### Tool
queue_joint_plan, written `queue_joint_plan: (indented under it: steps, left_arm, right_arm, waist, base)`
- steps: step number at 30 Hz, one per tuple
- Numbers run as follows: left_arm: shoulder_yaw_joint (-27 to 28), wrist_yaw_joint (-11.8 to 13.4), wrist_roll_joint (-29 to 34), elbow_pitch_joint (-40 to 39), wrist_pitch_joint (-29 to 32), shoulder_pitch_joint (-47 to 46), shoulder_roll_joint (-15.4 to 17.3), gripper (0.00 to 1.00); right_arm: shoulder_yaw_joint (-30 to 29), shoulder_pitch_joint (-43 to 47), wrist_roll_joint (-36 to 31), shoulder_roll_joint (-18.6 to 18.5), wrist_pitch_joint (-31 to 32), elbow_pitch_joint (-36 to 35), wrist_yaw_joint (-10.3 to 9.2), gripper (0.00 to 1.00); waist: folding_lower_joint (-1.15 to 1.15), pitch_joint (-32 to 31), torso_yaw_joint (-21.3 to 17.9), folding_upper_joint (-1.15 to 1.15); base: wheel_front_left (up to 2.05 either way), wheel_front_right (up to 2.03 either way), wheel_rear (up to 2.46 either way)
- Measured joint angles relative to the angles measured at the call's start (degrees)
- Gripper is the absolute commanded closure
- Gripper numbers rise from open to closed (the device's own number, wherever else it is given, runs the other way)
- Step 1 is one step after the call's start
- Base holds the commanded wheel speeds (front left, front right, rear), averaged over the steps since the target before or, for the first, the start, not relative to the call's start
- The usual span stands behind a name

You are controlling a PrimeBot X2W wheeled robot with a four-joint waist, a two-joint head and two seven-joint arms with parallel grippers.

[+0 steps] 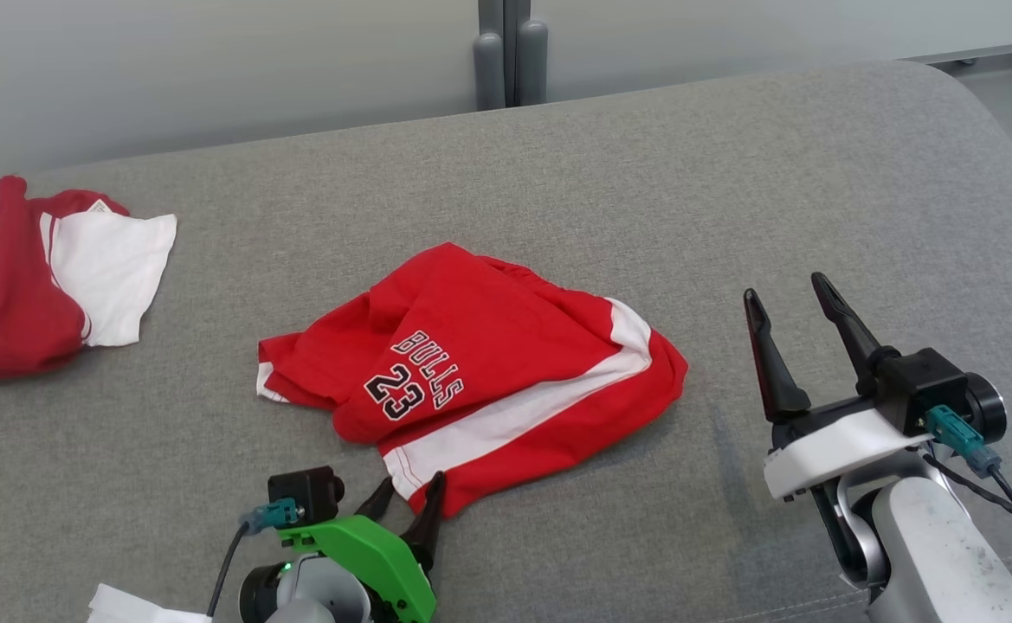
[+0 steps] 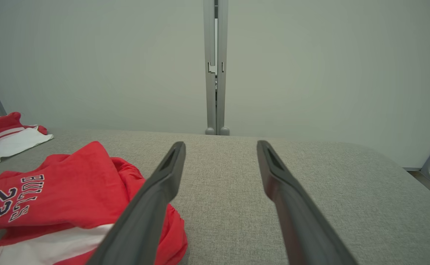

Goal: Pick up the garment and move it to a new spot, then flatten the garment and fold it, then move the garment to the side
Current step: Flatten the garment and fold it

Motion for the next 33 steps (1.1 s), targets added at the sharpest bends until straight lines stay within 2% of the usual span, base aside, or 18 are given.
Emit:
queue_joint_plan:
  steps: [3,4,6,8,10,11,20,28,33]
  left_arm:
    - [-0.16,0.34,-0.44,-0.34,0.53,-0.13,0.00,0.00]
    - [-0.11,0.37,-0.81,-0.56,0.65,-0.16,0.01,0.05]
    - [-0.08,0.40,-1.69,-0.87,0.68,-0.19,0.01,0.51]
    - [-0.10,0.47,-2.05,-0.94,0.74,-0.28,0.01,0.69]
    - [-0.14,0.67,-2.11,-1.01,0.74,-0.41,0.01,0.94]
    - [-0.19,0.78,-2.11,-1.01,0.73,-0.55,0.01,0.98]
    - [-1.25,0.90,-3.03,-1.22,-0.19,-1.34,-0.04,1.00]
    - [-1.20,0.34,-0.34,-3.85,-5.00,-1.53,0.04,1.00]
    - [1.80,0.90,1.41,-6.81,-7.83,-2.30,2.72,1.00]
  right_arm:
    - [-0.32,0.00,-0.12,-0.03,0.00,-0.21,-0.01,0.00]
    - [-0.42,0.00,-0.27,-0.05,0.00,-0.21,-0.01,0.00]
    - [-0.45,0.00,-0.43,-0.04,0.00,-0.23,-0.01,0.00]
    - [-0.45,0.00,-0.44,-0.04,0.00,-0.23,-0.01,0.00]
    - [-0.45,0.00,-0.44,-0.04,0.00,-0.26,0.00,0.00]
    - [-0.45,0.00,-0.44,-0.04,0.00,-0.30,0.00,0.00]
    - [-1.70,0.07,-0.44,-0.22,0.00,-0.30,-0.09,0.00]
    - [-2.22,1.12,-0.43,-0.36,0.00,0.02,-0.07,0.00]
    - [-3.64,1.22,-0.21,-1.22,0.00,0.44,-0.07,0.00]
  waist:
    - [0.00,0.31,-0.34,0.00]
    - [0.00,0.37,-0.40,0.00]
    - [0.00,0.44,-0.48,0.00]
    - [0.00,0.50,-0.56,0.00]
    - [0.00,0.53,-0.63,0.00]
    - [0.00,0.54,-0.65,0.00]
    - [0.00,-0.07,1.12,0.00]
    - [0.00,-1.44,3.81,0.00]
    - [0.00,-2.15,6.06,0.00]
  base:
    - [0.00,0.00,0.00]
    - [0.00,0.00,0.00]
    - [0.00,0.00,0.00]
    - [0.00,0.00,0.00]
    - [0.00,0.00,0.00]
    - [0.00,0.00,0.00]
    - [0.00,0.00,0.00]
    - [0.00,0.00,0.00]
    - [0.00,0.00,0.00]
